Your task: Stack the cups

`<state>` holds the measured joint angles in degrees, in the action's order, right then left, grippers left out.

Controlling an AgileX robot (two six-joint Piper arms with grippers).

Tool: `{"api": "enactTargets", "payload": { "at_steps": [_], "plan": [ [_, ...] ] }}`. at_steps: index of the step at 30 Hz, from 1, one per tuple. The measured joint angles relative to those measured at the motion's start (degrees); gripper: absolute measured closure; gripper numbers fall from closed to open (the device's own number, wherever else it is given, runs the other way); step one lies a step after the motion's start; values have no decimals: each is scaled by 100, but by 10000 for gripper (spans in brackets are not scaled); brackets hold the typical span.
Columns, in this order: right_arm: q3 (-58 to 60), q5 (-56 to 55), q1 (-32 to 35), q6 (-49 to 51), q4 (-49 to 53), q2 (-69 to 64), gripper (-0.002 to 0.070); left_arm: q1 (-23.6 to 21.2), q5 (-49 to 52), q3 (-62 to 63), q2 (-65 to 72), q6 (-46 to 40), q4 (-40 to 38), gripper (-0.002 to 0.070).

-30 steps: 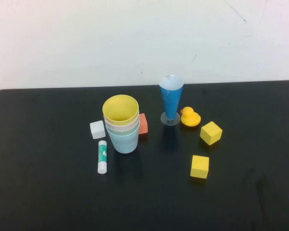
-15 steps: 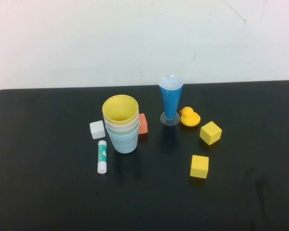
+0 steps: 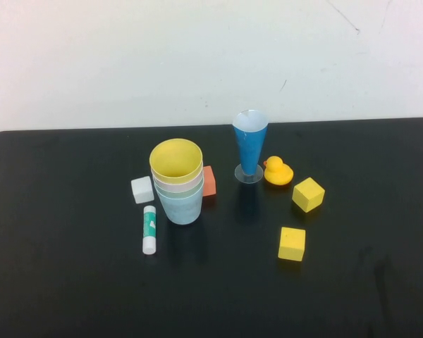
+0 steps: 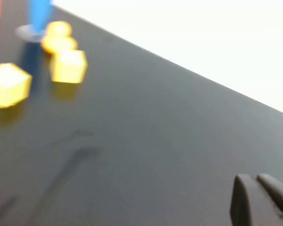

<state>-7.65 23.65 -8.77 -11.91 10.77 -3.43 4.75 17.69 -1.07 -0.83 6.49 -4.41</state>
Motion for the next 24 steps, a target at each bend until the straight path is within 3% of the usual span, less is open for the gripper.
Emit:
{"api": "enactTargets", "payload": {
  "at_steps": [8, 24],
  "plan": [
    [874, -255, 954, 114, 0, 400, 678, 0, 7, 0, 0, -27, -7, 676],
    [874, -286, 988, 226, -429, 422, 678, 0, 7, 0, 0, -27, -7, 676]
  ]
}}
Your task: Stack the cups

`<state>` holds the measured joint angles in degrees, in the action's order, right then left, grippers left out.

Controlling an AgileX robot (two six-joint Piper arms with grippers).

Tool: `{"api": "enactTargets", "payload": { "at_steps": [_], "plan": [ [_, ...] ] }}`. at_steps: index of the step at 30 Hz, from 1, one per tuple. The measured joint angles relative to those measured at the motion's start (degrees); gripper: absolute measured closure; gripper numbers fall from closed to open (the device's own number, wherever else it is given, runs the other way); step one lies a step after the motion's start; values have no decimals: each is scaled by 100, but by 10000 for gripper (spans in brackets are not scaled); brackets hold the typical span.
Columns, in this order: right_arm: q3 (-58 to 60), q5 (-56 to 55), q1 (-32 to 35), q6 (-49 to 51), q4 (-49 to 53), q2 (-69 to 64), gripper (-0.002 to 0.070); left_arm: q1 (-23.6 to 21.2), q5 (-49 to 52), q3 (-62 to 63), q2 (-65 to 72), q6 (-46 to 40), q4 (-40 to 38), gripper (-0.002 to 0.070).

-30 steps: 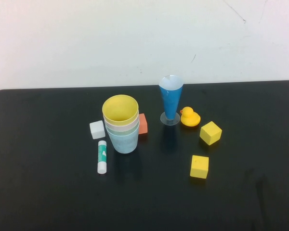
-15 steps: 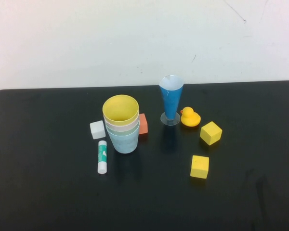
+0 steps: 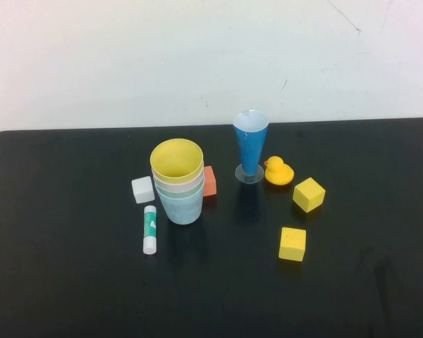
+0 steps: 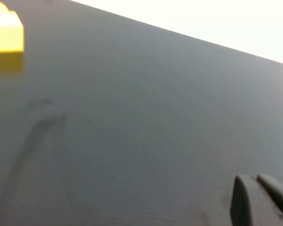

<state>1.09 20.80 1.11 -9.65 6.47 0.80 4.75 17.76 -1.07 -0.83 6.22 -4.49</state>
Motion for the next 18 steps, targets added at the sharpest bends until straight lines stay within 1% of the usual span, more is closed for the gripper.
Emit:
{"api": "enactTargets", "payload": {
  "at_steps": [6, 11, 18],
  "plan": [
    [0, -12, 28, 313, -293, 0, 678, 0, 0, 0, 0, 0, 0, 676],
    [0, -12, 28, 775, -255, 0, 678, 0, 0, 0, 0, 0, 0, 676],
    [0, -12, 28, 906, -176, 0, 678, 0, 0, 0, 0, 16, -5, 676]
  ]
}}
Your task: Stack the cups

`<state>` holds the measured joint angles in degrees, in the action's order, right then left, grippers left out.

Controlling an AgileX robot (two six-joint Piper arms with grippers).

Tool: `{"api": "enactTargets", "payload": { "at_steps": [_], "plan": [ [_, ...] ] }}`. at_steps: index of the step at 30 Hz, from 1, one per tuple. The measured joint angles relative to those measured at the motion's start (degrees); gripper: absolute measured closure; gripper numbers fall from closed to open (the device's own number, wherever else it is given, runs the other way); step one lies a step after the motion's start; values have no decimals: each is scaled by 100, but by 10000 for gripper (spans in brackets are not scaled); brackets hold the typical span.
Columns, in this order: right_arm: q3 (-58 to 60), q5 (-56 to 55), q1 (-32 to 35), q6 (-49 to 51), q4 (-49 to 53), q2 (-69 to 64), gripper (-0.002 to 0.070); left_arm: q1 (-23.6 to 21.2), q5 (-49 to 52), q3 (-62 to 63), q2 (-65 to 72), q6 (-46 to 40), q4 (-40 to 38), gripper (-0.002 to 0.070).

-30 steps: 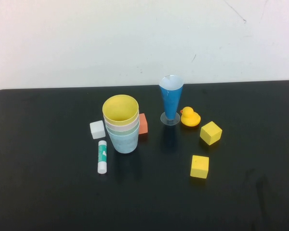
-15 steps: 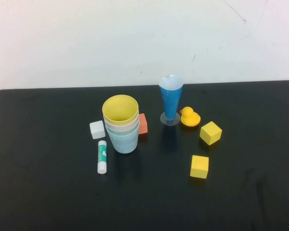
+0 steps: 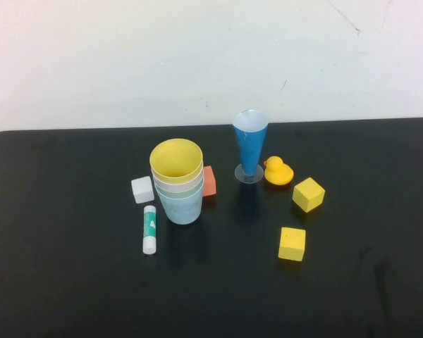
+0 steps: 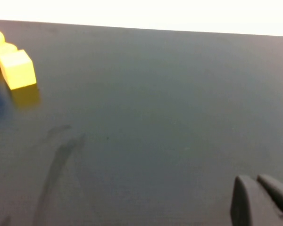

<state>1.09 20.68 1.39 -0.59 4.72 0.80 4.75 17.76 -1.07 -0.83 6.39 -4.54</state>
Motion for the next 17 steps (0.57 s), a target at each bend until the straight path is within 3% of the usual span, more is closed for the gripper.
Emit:
{"api": "enactTargets", "payload": {
  "at_steps": [17],
  "plan": [
    [0, 0, 0, 0, 35, 0, 678, 0, 0, 0, 0, -10, 0, 676]
  ]
}}
